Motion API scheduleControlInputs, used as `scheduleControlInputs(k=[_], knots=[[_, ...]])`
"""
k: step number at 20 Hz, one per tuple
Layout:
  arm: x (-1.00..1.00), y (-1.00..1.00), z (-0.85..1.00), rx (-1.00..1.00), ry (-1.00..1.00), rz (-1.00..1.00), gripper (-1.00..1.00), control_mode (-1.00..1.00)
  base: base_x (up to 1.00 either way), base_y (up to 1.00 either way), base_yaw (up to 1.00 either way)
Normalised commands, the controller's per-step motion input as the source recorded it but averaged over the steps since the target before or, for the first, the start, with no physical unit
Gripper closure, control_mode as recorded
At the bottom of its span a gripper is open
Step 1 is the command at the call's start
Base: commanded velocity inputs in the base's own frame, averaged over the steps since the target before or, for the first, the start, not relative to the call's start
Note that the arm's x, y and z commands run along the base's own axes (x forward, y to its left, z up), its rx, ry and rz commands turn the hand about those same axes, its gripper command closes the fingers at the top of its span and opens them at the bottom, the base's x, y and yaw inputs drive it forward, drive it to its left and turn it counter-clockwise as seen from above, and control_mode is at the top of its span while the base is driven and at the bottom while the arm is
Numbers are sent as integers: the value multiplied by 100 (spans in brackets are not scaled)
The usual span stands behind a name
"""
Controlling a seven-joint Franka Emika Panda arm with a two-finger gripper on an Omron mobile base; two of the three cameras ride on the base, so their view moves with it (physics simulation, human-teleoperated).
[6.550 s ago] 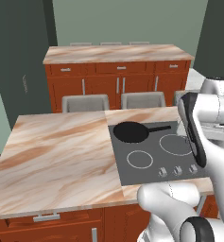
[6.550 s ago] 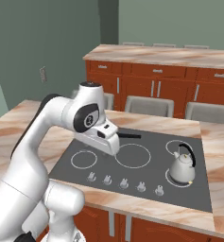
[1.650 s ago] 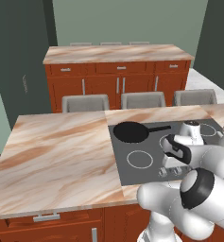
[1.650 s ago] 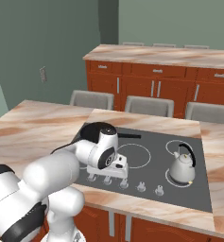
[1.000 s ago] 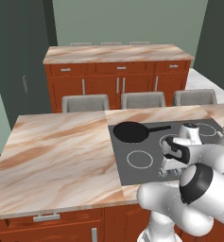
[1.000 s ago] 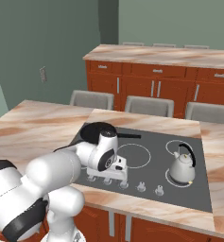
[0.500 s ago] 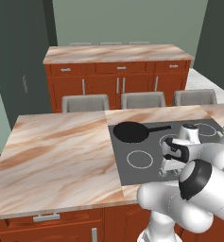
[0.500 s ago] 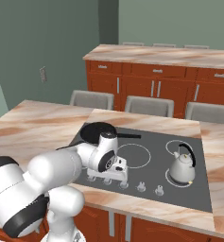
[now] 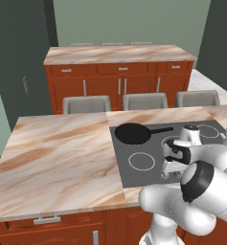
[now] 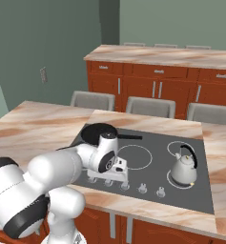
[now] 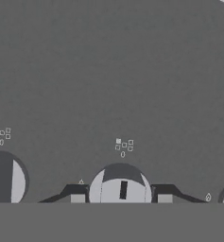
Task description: Pick the pan from the cabinet and place it on the stove. Then turn on the stove burner for the pan.
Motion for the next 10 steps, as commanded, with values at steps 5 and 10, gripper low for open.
scheduleControlInputs(k=[5, 10], knots=[[-20, 6, -8, 0, -1, 0, 100, -100, 0, 0, 0], [-19, 0, -31, 1, -6, 10, 100, -100, 0, 0, 0]])
